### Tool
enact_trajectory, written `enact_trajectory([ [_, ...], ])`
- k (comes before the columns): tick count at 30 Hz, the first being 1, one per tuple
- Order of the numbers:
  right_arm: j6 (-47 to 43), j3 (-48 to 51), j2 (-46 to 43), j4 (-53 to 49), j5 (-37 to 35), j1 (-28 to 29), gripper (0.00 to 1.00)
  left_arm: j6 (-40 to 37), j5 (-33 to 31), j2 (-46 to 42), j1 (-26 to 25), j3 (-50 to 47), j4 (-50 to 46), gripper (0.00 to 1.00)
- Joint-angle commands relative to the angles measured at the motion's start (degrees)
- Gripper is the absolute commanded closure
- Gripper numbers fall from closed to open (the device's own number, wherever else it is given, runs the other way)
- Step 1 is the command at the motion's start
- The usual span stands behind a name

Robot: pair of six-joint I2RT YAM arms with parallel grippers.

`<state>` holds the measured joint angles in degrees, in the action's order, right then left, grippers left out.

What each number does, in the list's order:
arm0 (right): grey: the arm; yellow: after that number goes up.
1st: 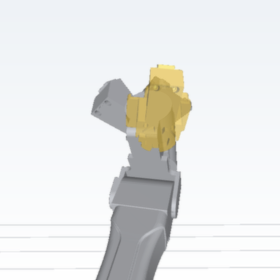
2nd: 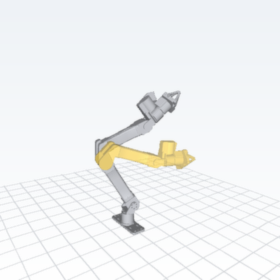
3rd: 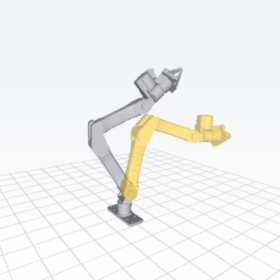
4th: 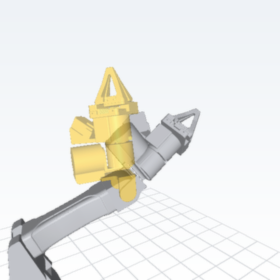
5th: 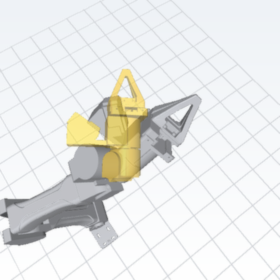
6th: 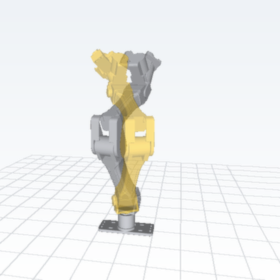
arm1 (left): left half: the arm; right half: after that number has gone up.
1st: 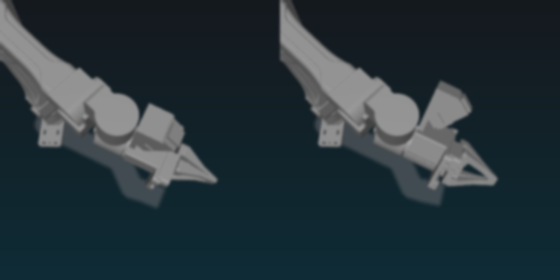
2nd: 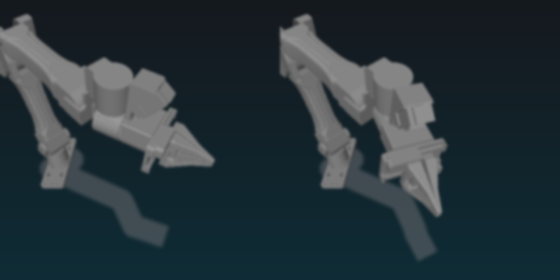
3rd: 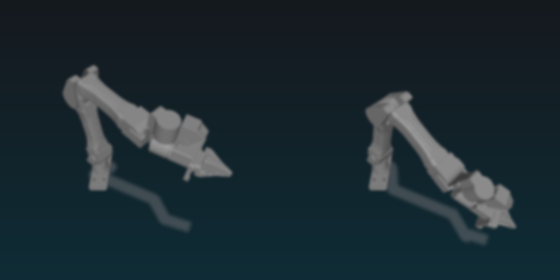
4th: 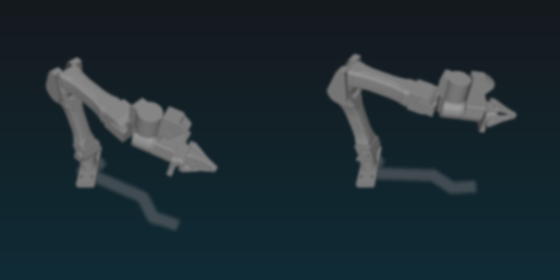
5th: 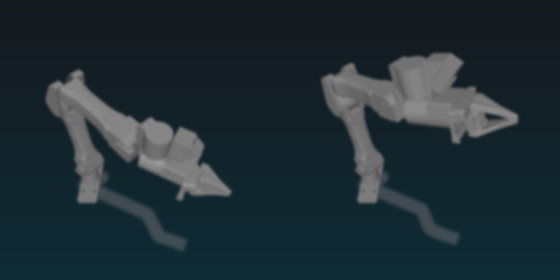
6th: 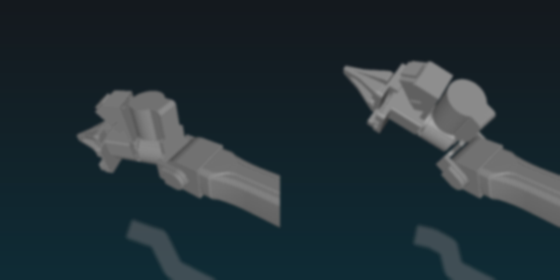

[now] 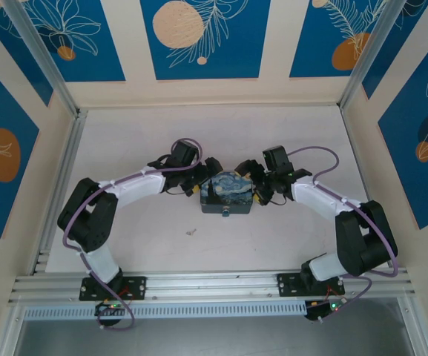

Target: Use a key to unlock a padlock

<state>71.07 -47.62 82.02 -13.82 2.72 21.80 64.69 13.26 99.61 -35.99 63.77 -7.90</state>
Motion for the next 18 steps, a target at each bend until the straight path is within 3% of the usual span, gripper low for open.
enact_trajectory([
  [1, -1.34, -0.57, -4.19, -2.98, -3.32, -0.58, 0.0, -2.36, -0.22, 0.65, 0.83, -0.04, 1.51, 0.0],
  [4, -3.1, 0.35, -7.84, -5.81, -7.54, -1.32, 0.0, -4.06, -1.15, 0.0, 1.9, -1.02, 1.42, 0.0],
  [11, -11.96, 0.29, -15.66, -12.5, -9.75, -2.08, 0.0, -8.05, -0.93, -3.93, 5.71, -2.99, -0.06, 0.0],
  [18, -18.13, -3.3, -19.87, -21.79, -9.44, 3.63, 0.05, -14.11, -2.61, -11.33, 8.35, -3.62, -10.55, 0.0],
])
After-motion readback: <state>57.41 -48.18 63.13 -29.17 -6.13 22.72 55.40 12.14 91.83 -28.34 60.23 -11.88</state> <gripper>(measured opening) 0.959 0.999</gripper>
